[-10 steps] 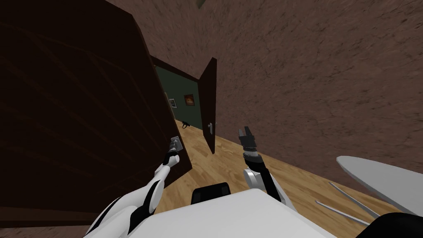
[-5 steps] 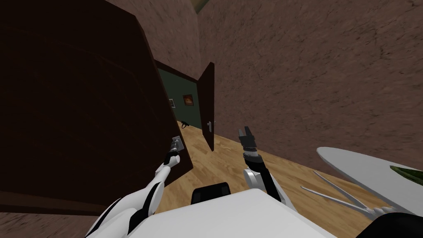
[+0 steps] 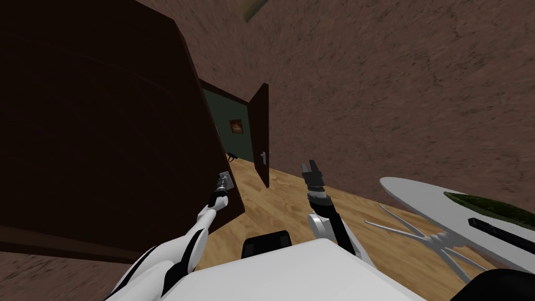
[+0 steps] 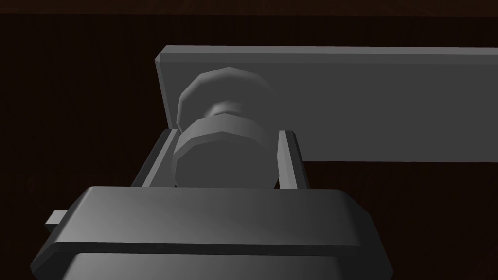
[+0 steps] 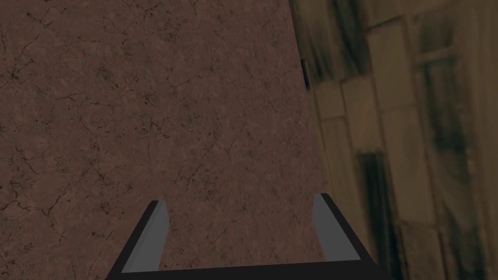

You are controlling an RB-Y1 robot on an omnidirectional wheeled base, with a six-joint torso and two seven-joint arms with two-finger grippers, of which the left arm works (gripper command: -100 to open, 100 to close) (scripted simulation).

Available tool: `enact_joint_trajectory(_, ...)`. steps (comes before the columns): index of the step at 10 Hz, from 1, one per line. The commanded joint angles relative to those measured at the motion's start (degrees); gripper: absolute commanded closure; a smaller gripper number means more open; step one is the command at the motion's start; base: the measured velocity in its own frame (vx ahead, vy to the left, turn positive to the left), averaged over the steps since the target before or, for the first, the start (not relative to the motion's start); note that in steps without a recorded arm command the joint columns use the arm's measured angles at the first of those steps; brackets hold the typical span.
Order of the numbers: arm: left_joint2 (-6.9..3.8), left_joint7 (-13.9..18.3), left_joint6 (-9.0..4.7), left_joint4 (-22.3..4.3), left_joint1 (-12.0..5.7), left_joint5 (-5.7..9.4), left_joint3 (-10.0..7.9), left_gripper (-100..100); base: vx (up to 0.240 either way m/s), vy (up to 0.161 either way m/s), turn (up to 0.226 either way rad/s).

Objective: Pull the door open

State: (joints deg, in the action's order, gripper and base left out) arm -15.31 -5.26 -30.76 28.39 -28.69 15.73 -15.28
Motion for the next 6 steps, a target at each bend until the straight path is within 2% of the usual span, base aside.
enact_joint_trajectory(1, 0.26, 0.6, 0.35, 0.7, 0.52, -0.35, 0.77, 100, -0.186, 0.040, -0.089)
enact_joint_trajectory(3, 0.19, 1.7, 0.43, 1.0, 0.63, -0.87, 1.99, 100, -0.196, 0.030, -0.089)
enact_joint_trajectory(6, 0.10, 3.4, 0.56, 1.4, 0.81, -1.65, 3.83, 100, -0.210, 0.065, -0.103)
